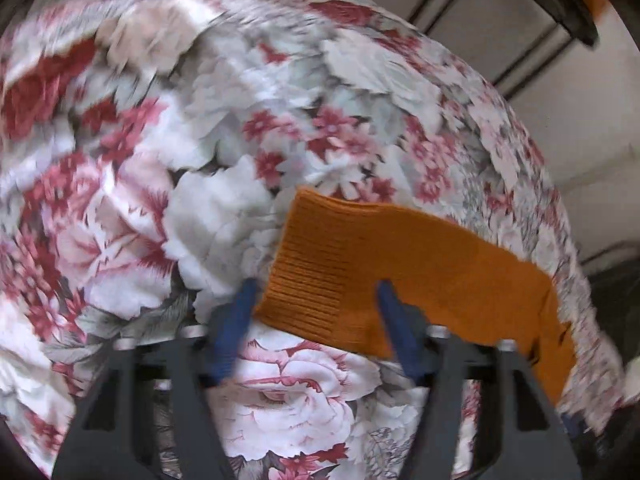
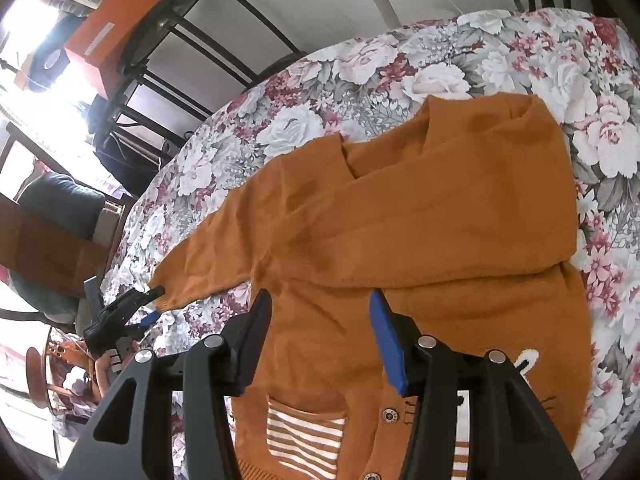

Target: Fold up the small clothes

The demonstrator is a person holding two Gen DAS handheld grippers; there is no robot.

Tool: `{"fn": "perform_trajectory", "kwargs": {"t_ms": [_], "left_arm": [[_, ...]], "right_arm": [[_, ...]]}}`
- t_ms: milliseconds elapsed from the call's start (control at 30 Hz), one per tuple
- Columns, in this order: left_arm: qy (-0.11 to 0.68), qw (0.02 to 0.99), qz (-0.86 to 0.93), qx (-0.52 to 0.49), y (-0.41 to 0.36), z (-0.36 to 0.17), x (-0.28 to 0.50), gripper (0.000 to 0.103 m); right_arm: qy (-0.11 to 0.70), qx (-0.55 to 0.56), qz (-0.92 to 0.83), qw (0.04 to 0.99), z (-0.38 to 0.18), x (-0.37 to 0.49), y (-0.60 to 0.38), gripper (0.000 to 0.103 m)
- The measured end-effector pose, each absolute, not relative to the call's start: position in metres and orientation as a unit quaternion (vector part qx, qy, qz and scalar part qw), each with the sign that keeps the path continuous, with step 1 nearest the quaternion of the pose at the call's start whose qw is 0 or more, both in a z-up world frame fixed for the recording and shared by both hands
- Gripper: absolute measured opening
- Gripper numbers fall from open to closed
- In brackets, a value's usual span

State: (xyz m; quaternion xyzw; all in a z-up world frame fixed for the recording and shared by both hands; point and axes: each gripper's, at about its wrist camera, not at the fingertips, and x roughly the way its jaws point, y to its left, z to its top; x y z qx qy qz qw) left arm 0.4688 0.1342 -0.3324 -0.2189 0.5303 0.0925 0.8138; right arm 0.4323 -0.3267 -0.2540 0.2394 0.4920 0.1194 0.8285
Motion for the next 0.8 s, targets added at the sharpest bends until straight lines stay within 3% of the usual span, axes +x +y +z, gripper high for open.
{"fn": "perform_trajectory", "kwargs": {"t_ms": [33, 133, 400, 800], "left_arm": [[0.532, 0.813, 0.078, -0.221, 0.132, -0.332, 0.47, 0.019], [0.533, 0.814, 0.072, -0.218, 0.129, -0.328, 0.47, 0.013], [0.5, 0.839, 0.032, -0.211, 0.097, -0.276, 0.471, 0.011], [0.495, 0.85, -0.056, -0.171, -0.028, -0.246, 0.491, 0.011]], "right_arm": [[0.49, 0.241, 0.119, 0.829, -0.252, 0.432, -0.329, 0.051], [0.483, 0.245, 0.117, 0.832, -0.248, 0.432, -0.332, 0.051], [0.478, 0.248, 0.121, 0.834, -0.242, 0.43, -0.331, 0.051], [0.463, 0.28, 0.1, 0.835, -0.229, 0.42, -0.37, 0.052]]}}
